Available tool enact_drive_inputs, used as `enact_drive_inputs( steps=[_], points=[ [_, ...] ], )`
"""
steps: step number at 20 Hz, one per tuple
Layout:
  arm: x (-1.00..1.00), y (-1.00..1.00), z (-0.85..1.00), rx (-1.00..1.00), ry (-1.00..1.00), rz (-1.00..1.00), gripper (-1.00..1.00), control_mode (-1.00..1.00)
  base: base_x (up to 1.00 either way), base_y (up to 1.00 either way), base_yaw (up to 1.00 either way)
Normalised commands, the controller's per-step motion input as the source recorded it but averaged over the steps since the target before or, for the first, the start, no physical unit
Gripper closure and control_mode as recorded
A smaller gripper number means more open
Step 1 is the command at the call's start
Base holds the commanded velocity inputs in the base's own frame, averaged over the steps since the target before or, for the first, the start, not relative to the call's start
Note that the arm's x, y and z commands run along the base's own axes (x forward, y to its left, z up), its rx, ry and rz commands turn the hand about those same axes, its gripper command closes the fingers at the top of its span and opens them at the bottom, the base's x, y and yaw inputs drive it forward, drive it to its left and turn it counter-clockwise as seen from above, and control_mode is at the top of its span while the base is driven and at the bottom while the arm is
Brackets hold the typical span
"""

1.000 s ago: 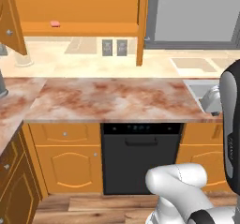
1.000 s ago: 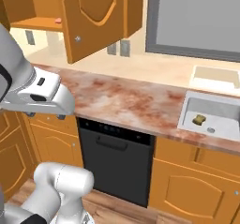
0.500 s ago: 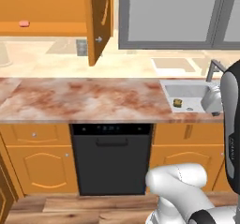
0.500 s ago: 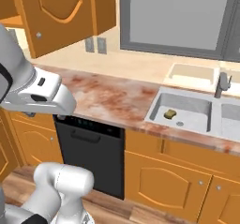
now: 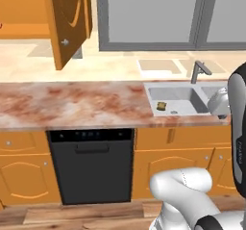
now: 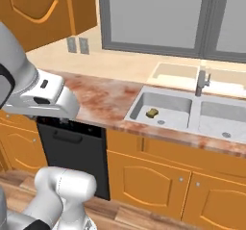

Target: Pick up the sponge and bar soap from the sink, and place them back in the cabinet, and close the cabinet doors.

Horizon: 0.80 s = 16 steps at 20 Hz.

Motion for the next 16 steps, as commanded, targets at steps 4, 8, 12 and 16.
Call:
enact_drive_inputs(
  steps=[4,8,12,16],
  points=[
    [0.00,0.00,0.00,0.00,0.00,0.00,-1.00,1.00,0.25,-0.32,-0.25],
    [0.00,0.00,0.00,0.00,0.00,0.00,-1.00,1.00,0.40,-0.26,-0.20],
    [0.00,0.00,0.00,0.00,0.00,0.00,-1.00,1.00,0.56,-0.29,-0.14],
    [0.00,0.00,0.00,0.00,0.00,0.00,-1.00,1.00,0.53,-0.43,-0.08]
  ],
)
